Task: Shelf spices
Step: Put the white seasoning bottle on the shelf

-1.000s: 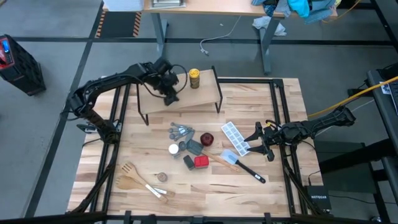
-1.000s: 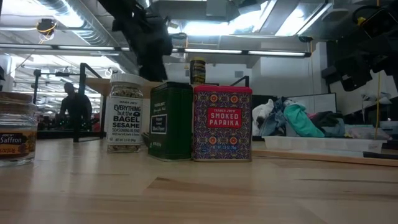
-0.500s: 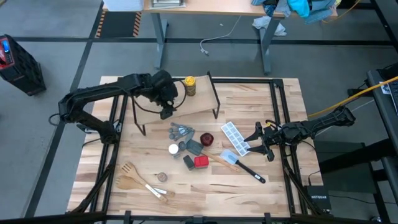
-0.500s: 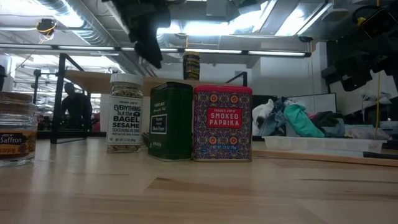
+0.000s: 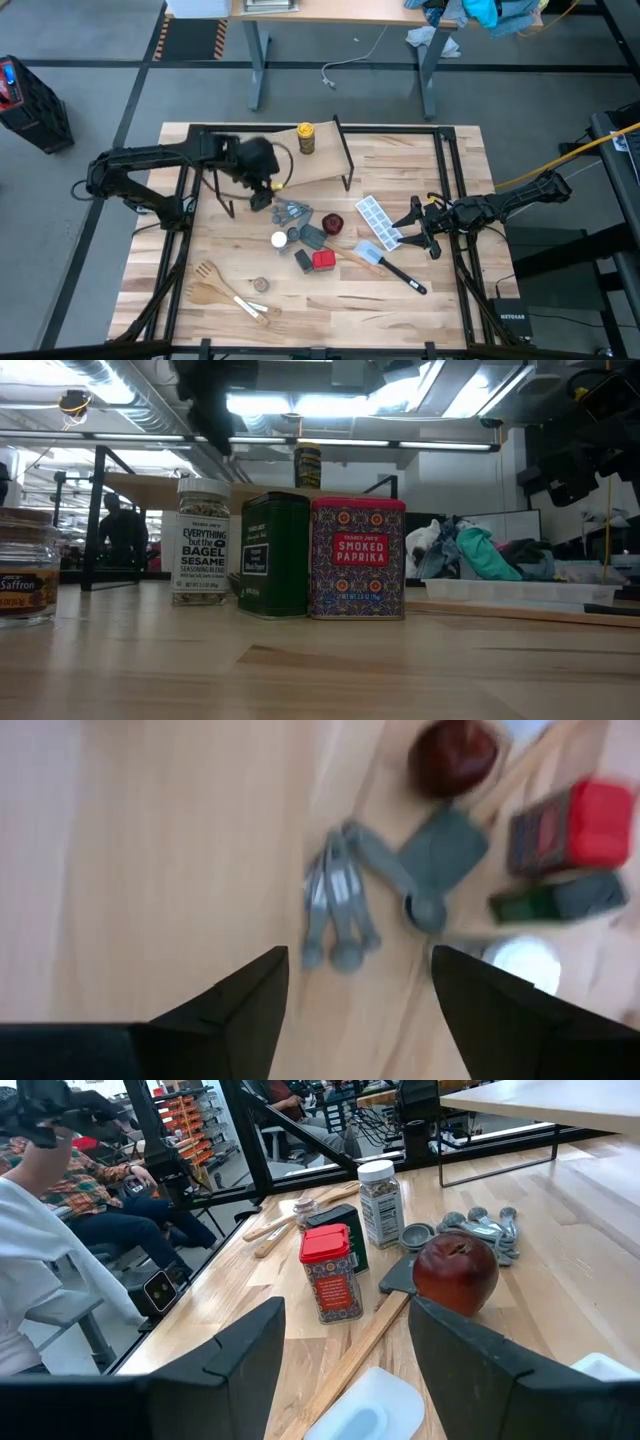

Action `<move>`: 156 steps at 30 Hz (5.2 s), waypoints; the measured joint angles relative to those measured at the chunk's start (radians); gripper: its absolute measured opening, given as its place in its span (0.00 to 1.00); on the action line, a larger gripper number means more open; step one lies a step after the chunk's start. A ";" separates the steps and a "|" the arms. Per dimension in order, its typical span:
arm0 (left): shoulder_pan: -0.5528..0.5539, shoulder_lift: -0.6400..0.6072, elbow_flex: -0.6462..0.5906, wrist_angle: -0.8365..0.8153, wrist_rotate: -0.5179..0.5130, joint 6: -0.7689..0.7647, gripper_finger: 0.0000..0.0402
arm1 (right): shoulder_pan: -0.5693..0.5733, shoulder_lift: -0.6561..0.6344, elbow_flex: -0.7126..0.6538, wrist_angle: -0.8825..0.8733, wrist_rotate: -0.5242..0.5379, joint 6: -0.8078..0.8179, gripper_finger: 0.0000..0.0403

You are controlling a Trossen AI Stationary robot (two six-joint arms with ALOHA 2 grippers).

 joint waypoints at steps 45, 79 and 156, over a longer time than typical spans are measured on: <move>-0.914 -0.008 -0.413 0.415 -1.050 -0.841 0.60 | 0.000 0.000 0.000 0.000 0.000 0.000 0.55; -0.951 0.154 -0.564 0.755 -1.112 -1.007 0.60 | 0.000 0.000 0.000 -0.001 0.000 0.000 0.55; -0.738 0.410 -0.566 0.810 -1.269 -1.101 0.96 | 0.000 0.000 0.000 0.000 0.000 0.000 0.55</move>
